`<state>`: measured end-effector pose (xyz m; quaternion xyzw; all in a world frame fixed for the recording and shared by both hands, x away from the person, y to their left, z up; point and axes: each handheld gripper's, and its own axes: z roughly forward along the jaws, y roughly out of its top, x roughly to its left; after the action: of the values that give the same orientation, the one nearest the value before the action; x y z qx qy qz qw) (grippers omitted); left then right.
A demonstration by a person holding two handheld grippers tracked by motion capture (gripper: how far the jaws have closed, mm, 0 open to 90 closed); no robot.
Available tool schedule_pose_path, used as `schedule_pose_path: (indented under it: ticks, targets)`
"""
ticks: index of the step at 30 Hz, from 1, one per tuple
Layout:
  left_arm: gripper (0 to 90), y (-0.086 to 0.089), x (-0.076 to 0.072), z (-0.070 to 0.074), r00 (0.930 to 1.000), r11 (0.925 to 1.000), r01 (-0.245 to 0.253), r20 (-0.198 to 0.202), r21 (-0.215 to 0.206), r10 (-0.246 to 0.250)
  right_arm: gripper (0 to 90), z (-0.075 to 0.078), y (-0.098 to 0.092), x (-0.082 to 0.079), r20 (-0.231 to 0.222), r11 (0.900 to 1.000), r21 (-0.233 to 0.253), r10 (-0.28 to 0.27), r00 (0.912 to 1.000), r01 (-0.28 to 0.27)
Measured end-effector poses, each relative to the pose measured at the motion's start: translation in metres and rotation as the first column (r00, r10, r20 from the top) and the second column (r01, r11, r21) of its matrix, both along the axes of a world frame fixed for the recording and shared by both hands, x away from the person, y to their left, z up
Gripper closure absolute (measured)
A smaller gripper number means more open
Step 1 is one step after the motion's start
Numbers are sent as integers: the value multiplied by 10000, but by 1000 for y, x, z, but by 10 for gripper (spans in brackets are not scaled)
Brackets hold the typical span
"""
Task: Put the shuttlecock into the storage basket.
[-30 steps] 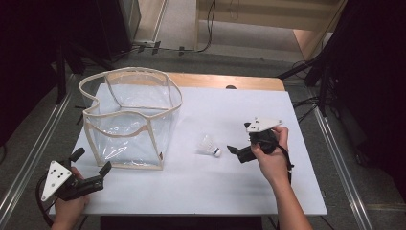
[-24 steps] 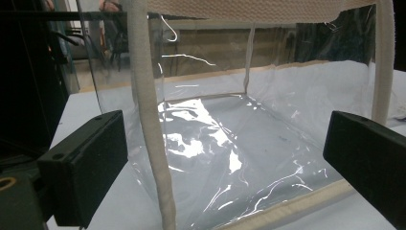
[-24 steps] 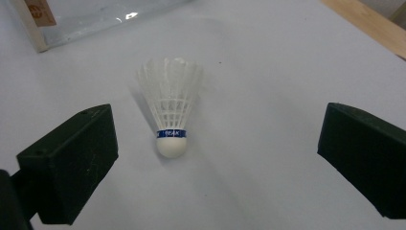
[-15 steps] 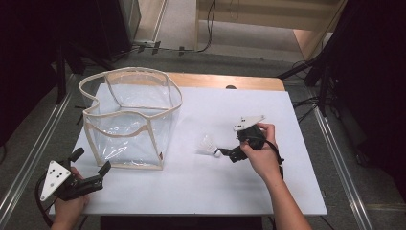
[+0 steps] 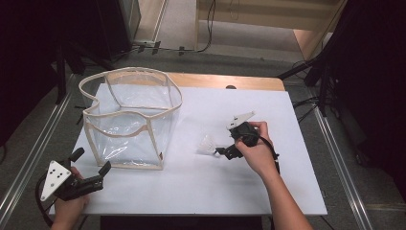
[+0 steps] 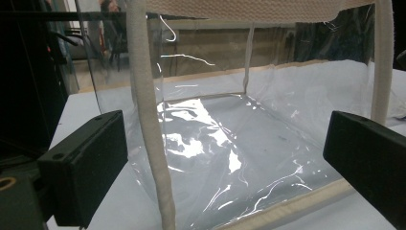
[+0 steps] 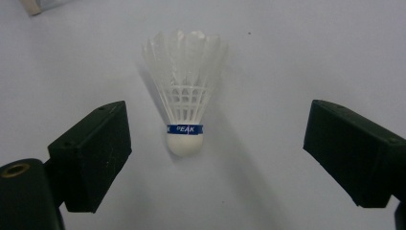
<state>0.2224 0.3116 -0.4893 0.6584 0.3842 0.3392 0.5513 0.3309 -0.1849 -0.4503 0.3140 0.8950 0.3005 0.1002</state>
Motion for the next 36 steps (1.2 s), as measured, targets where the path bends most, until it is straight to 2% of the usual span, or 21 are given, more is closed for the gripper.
schedule_pose_path:
  ticks: [4, 6, 13, 16, 19, 23, 28, 33, 36]
  targets:
    - [21, 0, 0, 0, 10000, 10000, -4, -10, -8, 4, 73, -4, 3, 3, -307, 9997, -222, 131, 9994, -137]
    - [21, 0, 0, 0, 10000, 10000, -15, 3, -21, 15, 129, -5, 6, 4, -410, 9983, -589, -45, 9991, 20]
    - [21, 0, 0, 0, 10000, 10000, 23, 14, 41, -23, 146, -9, 9, 6, -782, 9965, -804, -307, 9965, 244]
    - [21, 0, 0, 0, 10000, 10000, 23, -2, 16, -23, 255, -12, 13, 7, -1138, 9964, -841, -213, 9933, 117]
    - [21, 0, 0, 0, 10000, 10000, 58, -3, 55, -58, 295, -13, 17, 7, -1263, 9957, -928, -123, 9919, 5]
    - [21, -1, 1, 0, 10000, 10000, 10, -24, 49, -10, 417, -18, 24, 8, -1513, 9915, -1283, 23, 9885, -219]
    - [22, -1, 0, 0, 10000, 10000, 19, -16, 66, -18, 479, -24, 28, 8, -1803, 9871, -1599, -200, 9834, -92]
    - [21, -1, 0, 0, 10000, 10000, 37, -17, 63, -36, 501, -26, 31, 8, -1818, 9841, -1777, -315, 9828, -13]
    - [21, -1, 0, 0, 10000, 10000, 48, -26, 48, -47, 543, -30, 33, 10, -1836, 9813, -1916, -173, 9829, -185]
